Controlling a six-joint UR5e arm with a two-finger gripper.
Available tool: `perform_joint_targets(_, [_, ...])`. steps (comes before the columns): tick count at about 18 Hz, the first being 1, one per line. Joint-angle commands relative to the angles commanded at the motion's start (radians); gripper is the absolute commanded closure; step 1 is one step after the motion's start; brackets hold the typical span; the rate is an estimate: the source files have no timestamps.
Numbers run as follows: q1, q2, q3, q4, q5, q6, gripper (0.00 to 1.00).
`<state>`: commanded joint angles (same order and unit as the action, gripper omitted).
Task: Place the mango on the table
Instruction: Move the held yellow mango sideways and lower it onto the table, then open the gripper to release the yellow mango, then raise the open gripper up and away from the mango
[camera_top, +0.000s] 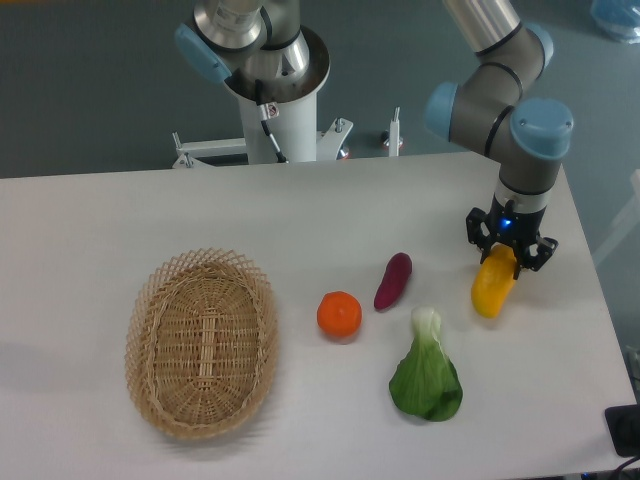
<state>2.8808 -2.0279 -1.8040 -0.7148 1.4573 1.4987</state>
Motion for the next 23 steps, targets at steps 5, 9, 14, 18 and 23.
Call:
perform_joint_targets(5, [-0.002, 0.000, 0.008, 0.000, -0.003, -0.002, 0.00])
perform_joint_targets(9, [-0.002, 0.017, 0.026, 0.000, -0.003, -0.003, 0.00])
perform_joint_targets(14, [0.003, 0.058, 0.070, -0.028, 0.000, 0.003, 0.00])
perform_joint_targets(18, [0.005, 0.072, 0.198, -0.240, 0.003, 0.008, 0.00])
perform_joint_targets(23, [0.008, 0.094, 0.242, -0.324, 0.029, 0.015, 0.00])
